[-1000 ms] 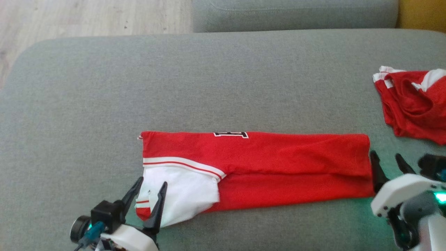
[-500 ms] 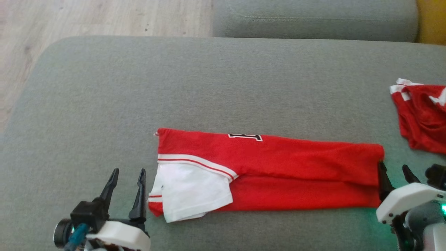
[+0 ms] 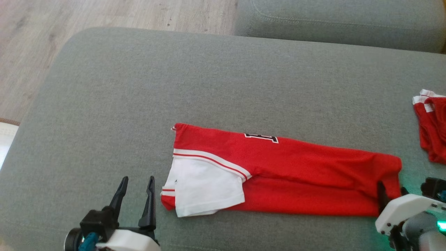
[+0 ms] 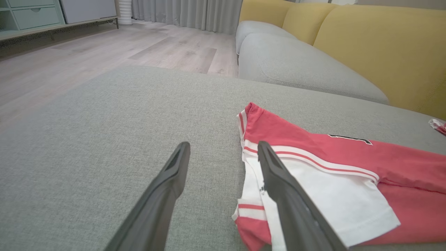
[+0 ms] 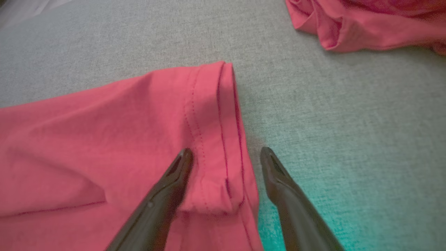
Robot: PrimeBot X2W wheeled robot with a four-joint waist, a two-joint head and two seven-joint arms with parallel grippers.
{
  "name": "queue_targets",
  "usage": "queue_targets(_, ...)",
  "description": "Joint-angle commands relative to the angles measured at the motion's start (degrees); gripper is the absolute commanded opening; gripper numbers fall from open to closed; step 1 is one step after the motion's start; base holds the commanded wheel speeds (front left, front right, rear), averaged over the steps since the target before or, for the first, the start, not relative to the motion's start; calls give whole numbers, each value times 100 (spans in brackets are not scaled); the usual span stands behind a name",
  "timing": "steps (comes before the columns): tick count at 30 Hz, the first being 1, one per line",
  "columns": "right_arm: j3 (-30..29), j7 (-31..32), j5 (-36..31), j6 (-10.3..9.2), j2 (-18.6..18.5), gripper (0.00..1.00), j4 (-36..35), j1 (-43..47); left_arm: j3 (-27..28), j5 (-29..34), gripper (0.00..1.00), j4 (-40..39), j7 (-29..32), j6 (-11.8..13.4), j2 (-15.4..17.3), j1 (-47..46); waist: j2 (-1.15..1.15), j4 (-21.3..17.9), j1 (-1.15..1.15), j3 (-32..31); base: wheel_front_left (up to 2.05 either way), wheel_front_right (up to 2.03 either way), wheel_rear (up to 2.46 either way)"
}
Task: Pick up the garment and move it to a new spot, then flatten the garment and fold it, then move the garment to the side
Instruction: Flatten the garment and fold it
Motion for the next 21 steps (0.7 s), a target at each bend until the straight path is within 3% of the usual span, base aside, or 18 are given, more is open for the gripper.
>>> queue_targets(1,189,12,4,-4,-42,88,-5,-210,277,34,100,-167,-70,18,73,-172,0,-10,0,-12,0,0,0)
queue_targets(2,245,10,25,-4,-42,56,50,-230,291,36,100,-166,-70,16,73,-159,0,-28,0,-23,0,0,0)
queue_targets(3,306,3,49,-4,-42,32,97,-252,307,40,100,-169,-70,18,74,-145,0,-50,0,-36,0,0,0)
queue_targets(4,366,-3,81,-4,-42,20,138,-282,328,42,100,-172,-70,22,77,-133,0,-79,0,-50,0,0,0)
queue_targets(5,415,-23,123,-4,-42,0,164,-318,351,41,100,-174,-70,25,81,-124,0,-110,0,-65,0,0,0)
queue_targets(12,341,-102,206,-4,-45,0,20,-620,495,56,100,-206,-70,26,88,-151,0,-412,0,-193,0,0,0)
queue_targets(21,-380,566,281,-4,-400,0,-1079,-628,519,59,100,-238,-71,-47,-36,-195,0,-755,0,-198,0,0,0)
